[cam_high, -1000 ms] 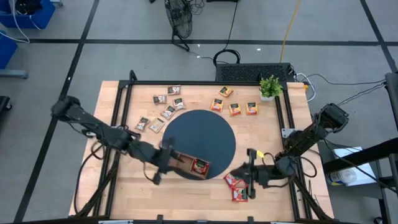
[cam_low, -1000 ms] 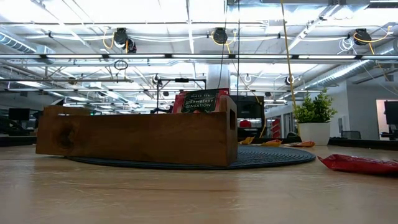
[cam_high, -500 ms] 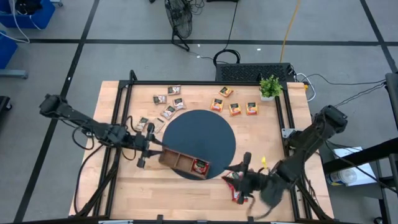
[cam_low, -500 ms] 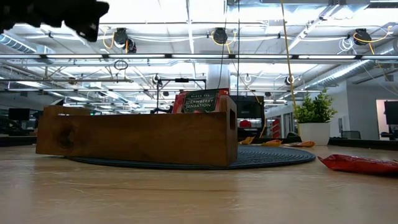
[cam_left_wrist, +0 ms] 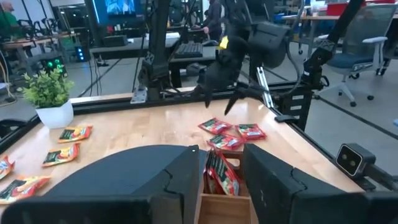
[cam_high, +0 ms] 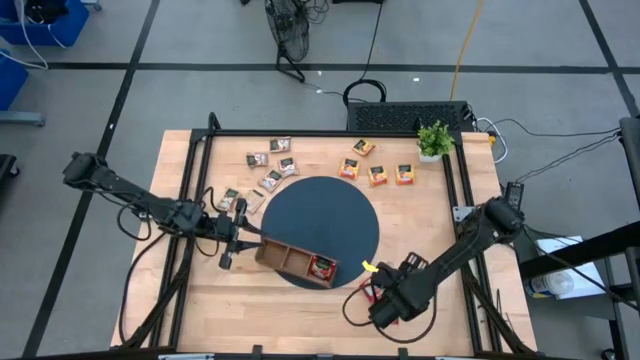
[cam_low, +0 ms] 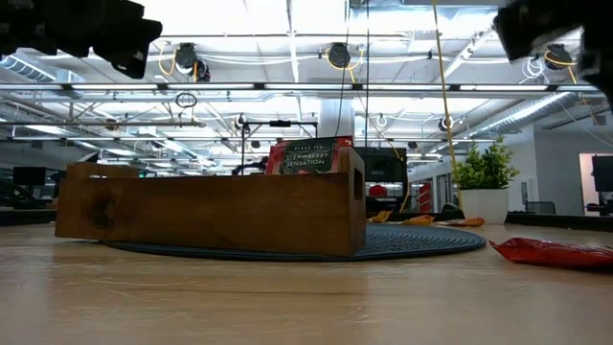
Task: Pick & Place Tea
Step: Put the red tea bag into the right section of the wooden organizer
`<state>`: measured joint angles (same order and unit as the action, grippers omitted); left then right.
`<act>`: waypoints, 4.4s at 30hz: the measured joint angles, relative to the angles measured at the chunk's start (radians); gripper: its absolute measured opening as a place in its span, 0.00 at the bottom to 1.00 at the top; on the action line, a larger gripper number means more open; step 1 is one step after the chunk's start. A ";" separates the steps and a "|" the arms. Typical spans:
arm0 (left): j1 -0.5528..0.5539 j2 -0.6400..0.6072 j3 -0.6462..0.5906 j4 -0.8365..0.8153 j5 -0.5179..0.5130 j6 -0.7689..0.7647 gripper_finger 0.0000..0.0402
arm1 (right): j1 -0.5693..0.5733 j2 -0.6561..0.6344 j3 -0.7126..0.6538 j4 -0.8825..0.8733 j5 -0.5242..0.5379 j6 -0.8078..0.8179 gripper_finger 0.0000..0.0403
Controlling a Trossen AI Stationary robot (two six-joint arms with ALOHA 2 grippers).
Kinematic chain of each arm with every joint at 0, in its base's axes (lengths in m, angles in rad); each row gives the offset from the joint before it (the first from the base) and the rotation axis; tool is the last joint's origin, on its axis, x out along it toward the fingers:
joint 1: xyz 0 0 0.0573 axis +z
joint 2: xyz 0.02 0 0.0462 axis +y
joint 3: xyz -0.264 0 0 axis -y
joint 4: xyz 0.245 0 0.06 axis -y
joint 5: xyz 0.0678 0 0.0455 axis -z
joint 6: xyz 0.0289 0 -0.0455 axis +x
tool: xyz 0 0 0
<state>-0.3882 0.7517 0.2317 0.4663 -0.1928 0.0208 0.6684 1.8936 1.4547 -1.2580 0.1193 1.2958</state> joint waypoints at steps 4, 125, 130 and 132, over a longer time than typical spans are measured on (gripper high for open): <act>0.000 0.000 0.000 -0.027 0.000 0.002 0.32 | 0.008 0.007 -0.057 0.064 -0.018 0.063 0.55; 0.250 0.646 0.532 -0.044 -0.089 -0.135 0.01 | -0.158 0.003 -0.207 1.276 0.884 -1.210 0.13; 0.215 0.597 0.532 -0.139 0.073 0.045 0.00 | -0.094 0.000 -0.207 1.261 0.912 -1.158 0.14; 0.185 0.601 0.515 -0.155 0.151 0.114 0.00 | -0.063 -0.016 -0.207 1.234 0.968 -1.158 0.14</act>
<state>-0.2027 1.3526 0.7471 0.3115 -0.0417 0.1350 0.6052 1.8772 1.2480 -0.0236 1.0877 0.1375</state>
